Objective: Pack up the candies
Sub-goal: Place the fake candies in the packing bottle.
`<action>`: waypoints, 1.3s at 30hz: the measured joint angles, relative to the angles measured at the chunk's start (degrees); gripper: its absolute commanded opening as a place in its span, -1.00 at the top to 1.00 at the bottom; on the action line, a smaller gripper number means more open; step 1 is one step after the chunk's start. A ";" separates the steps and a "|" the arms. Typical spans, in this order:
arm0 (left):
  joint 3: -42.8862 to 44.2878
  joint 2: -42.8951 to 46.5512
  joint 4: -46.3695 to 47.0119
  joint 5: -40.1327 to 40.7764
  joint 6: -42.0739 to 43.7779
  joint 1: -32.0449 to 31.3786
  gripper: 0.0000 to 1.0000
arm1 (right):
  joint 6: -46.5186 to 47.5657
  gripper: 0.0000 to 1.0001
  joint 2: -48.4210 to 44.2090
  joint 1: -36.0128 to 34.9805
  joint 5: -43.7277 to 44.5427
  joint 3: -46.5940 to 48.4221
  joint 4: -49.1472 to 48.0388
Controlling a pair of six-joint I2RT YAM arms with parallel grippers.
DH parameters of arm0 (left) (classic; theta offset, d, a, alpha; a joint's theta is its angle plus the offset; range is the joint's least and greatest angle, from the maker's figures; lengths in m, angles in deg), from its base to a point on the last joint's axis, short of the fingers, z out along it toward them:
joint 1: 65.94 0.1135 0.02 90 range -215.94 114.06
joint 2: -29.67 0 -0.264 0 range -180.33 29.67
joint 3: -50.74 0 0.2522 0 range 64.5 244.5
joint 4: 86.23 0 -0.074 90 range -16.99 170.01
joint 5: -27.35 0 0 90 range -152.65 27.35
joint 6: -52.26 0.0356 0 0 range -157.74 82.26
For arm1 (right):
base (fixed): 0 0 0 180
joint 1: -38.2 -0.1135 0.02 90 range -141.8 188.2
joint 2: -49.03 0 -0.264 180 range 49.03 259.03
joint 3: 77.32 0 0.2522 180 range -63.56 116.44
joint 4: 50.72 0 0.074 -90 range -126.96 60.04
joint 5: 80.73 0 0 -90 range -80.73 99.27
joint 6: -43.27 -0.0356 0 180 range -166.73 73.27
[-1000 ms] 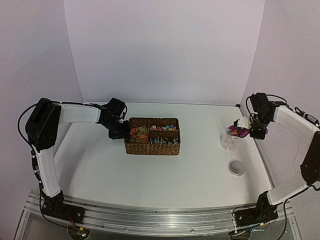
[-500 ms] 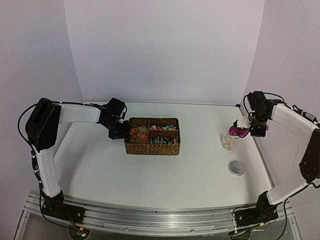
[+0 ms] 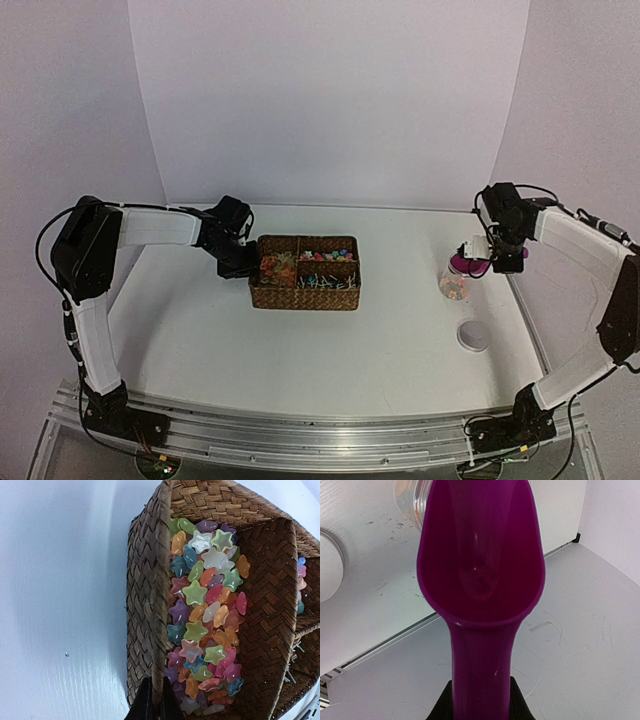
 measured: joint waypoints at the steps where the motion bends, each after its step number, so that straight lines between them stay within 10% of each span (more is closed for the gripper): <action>1: 0.00 0.00 0.00 0.00 0.00 0.00 1.00 | -0.01 1.00 0.01 -0.14 -0.28 0.14 0.27; 30: 0.99 -0.70 -0.63 -0.55 0.32 0.33 1.00 | -5.66 1.00 -1.80 -5.94 -2.58 14.99 2.09; 39: 1.52 -1.01 -1.06 -0.55 1.08 0.41 1.00 | -7.11 1.00 7.64 -26.19 7.46 23.42 -1.86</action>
